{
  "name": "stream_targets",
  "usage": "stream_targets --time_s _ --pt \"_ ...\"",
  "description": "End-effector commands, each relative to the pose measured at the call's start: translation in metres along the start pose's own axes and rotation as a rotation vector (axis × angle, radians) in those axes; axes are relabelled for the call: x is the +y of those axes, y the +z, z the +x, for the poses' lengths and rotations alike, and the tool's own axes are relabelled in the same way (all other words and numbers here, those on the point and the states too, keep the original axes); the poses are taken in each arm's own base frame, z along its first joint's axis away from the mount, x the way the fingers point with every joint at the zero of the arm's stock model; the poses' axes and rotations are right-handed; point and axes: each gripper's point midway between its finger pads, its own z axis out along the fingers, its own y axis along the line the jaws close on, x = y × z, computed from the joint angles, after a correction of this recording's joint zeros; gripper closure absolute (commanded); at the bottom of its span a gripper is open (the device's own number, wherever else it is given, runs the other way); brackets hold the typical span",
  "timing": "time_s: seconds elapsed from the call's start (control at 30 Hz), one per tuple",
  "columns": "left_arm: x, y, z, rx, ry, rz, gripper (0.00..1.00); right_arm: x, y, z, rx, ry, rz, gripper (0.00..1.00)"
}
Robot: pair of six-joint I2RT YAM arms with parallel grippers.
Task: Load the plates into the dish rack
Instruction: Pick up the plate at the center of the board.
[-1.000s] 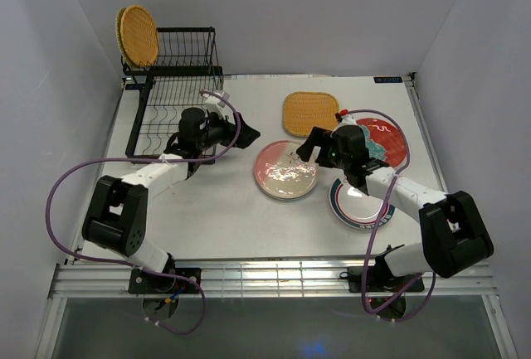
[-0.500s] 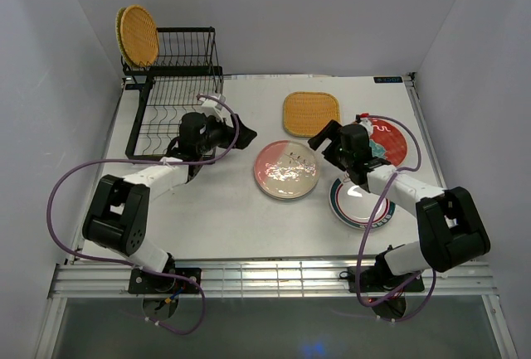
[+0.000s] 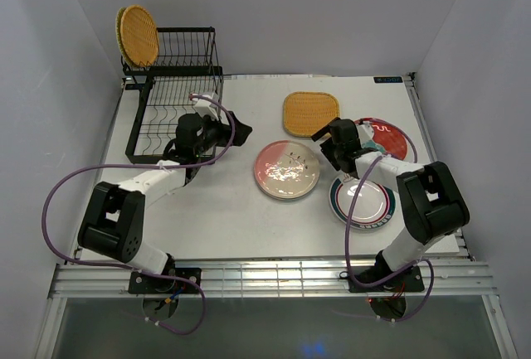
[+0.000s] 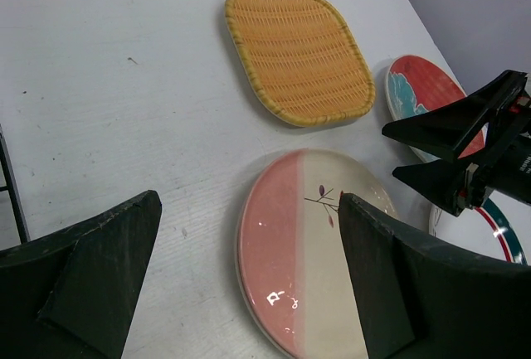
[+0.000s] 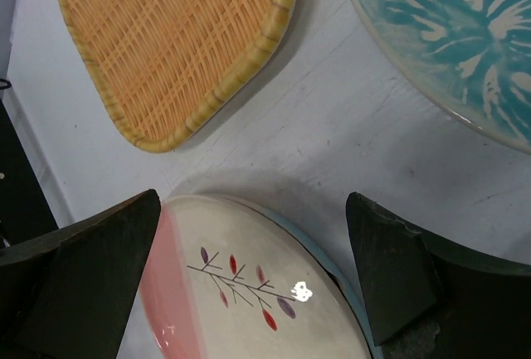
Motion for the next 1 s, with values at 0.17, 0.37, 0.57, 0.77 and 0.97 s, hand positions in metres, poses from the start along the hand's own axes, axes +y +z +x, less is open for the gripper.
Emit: stream_targets --time_s 0.17,0.37,0.57,0.77,0.97 --pt "-0.004 -0.01 -0.025 -0.077 -0.004 -0.011 0.02 0.017 0.024 -0.025 -0.126 0.163 0.008 0.02" --pt "-0.002 -0.012 -0.027 -0.083 -0.016 -0.015 0.02 0.022 0.044 -0.028 -0.148 0.208 -0.004 0.02" --pt "-0.003 -0.011 -0.023 -0.07 -0.023 -0.003 0.02 0.025 0.069 -0.026 -0.134 0.244 -0.015 0.04" --pt "-0.003 -0.011 -0.022 -0.067 -0.028 -0.001 0.02 0.021 0.084 -0.025 -0.148 0.289 -0.038 0.15" --pt "-0.004 -0.01 -0.022 -0.064 -0.033 0.003 0.02 0.014 0.088 -0.023 -0.162 0.312 -0.044 0.27"
